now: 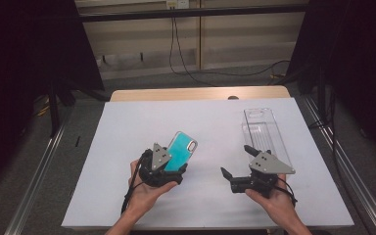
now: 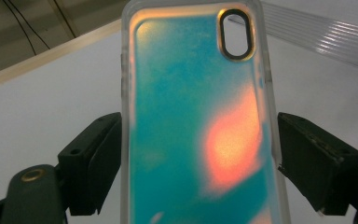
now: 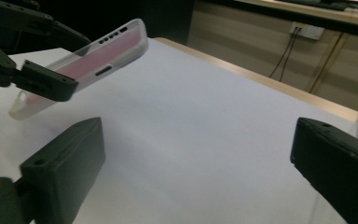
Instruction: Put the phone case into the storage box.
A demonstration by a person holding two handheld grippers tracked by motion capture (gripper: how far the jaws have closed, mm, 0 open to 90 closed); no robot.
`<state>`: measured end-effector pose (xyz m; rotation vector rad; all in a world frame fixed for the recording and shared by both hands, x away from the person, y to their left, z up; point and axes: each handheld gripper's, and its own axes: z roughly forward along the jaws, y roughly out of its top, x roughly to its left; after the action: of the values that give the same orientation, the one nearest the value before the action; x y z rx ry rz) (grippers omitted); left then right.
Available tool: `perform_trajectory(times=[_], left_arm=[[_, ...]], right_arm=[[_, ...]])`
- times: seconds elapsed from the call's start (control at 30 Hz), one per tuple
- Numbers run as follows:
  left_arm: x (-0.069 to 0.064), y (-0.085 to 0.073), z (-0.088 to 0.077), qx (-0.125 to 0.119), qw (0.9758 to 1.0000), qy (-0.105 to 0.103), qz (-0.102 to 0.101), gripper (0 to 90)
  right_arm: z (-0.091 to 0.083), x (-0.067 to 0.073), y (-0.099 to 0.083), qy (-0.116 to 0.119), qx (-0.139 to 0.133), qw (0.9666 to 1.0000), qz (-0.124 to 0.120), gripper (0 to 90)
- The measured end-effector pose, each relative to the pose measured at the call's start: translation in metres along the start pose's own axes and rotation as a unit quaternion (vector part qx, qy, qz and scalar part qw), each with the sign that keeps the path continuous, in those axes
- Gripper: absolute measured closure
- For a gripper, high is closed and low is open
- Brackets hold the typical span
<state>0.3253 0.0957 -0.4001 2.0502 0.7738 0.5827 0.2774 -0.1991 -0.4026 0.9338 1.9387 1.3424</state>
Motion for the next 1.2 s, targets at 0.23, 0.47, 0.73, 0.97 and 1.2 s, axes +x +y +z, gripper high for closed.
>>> perform_trajectory(times=[0.23, 0.47, 0.73, 0.97, 1.2], left_arm=[[-0.008, 0.002, 0.005, -0.004, 0.9999, 0.006, 0.009, 17.2], [-0.016, 0.004, 0.009, -0.008, 0.9994, 0.017, 0.030, 17.2], [-0.026, 0.004, 0.015, -0.011, 0.9986, 0.028, 0.043, 17.2], [-0.031, 0.006, 0.020, -0.016, 0.9973, 0.041, 0.060, 17.2], [-0.036, 0.006, 0.027, -0.013, 0.9961, 0.049, 0.073, 17.2]], right_arm=[[0.013, 0.001, 0.005, 0.008, 0.006, 0.9996, 0.027, 5.7], [0.022, 0.002, 0.009, 0.005, 0.018, 0.9997, 0.019, 3.4], [0.027, 0.003, 0.019, 0.012, 0.044, 0.9988, 0.016, 5.1], [0.030, 0.001, 0.025, 0.020, 0.069, 0.9973, 0.016, 6.9], [0.038, -0.001, 0.030, 0.034, 0.132, 0.9898, 0.043, 7.8]])
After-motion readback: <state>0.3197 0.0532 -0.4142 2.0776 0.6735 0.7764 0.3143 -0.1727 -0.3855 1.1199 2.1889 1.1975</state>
